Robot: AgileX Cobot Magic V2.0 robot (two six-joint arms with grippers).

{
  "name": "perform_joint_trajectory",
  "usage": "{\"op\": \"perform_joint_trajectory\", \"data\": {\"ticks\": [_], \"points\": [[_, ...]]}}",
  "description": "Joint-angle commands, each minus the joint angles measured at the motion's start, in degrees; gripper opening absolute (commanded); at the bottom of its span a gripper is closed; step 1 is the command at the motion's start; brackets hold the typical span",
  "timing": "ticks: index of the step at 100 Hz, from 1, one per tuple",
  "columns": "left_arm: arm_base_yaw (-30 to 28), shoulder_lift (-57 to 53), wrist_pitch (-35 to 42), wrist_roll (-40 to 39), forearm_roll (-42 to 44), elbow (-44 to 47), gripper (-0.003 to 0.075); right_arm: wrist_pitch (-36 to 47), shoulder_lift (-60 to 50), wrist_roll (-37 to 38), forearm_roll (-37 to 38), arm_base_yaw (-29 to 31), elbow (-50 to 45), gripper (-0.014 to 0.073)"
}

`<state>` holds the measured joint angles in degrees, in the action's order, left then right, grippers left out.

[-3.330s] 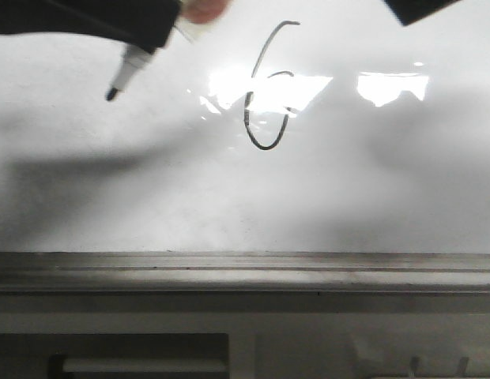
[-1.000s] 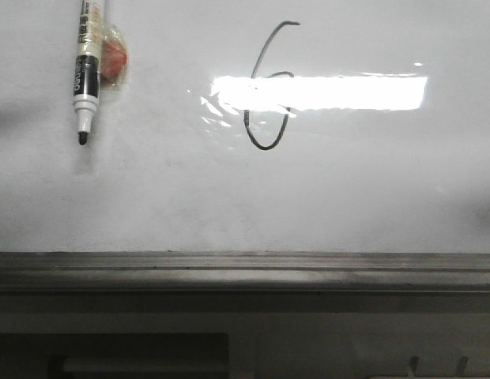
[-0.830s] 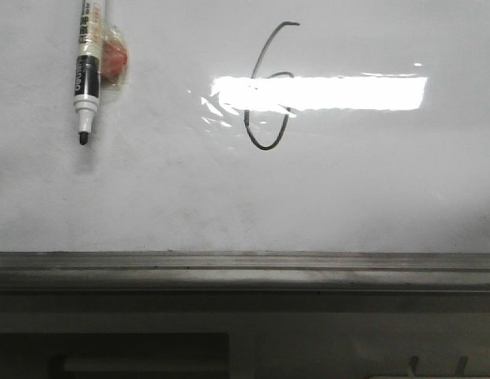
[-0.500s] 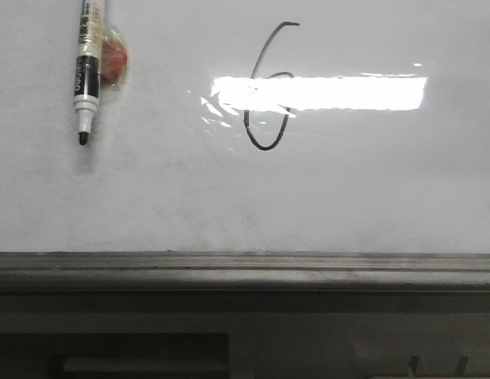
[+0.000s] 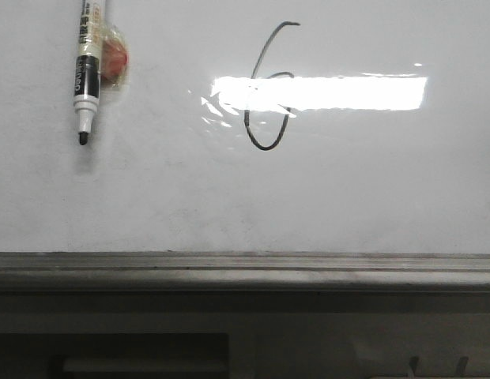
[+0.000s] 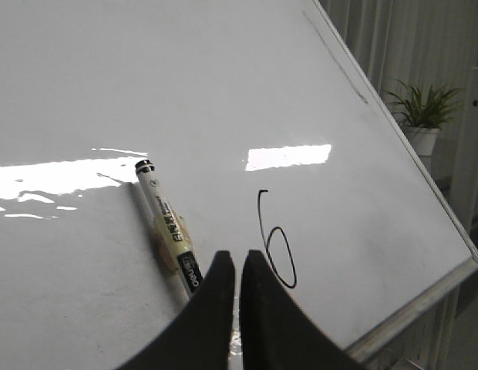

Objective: Write number 6 on whiteboard

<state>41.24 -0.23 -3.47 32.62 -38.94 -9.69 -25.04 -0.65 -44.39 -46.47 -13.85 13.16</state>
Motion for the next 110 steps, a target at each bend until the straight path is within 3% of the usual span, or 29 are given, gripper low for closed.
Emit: {"op": "perform_joint_trajectory", "data": {"ticks": [1,92,110], "points": [[-0.2,0.4,6.4,-0.1,-1.7,-1.3,-0.0020,4.2,-0.1,-0.4,-1.7,0.2,1.3,-0.0045],[-0.2,0.4,7.4,-0.1,-4.0,-0.9,-0.0020,4.3,-0.1,-0.4,-1.7,0.2,1.3,-0.0045],[-1.4,0.4,5.6,-4.2,14.3,0.5,-0.0020,4.3,-0.1,-0.4,-1.7,0.2,1.3,-0.0045]]}}
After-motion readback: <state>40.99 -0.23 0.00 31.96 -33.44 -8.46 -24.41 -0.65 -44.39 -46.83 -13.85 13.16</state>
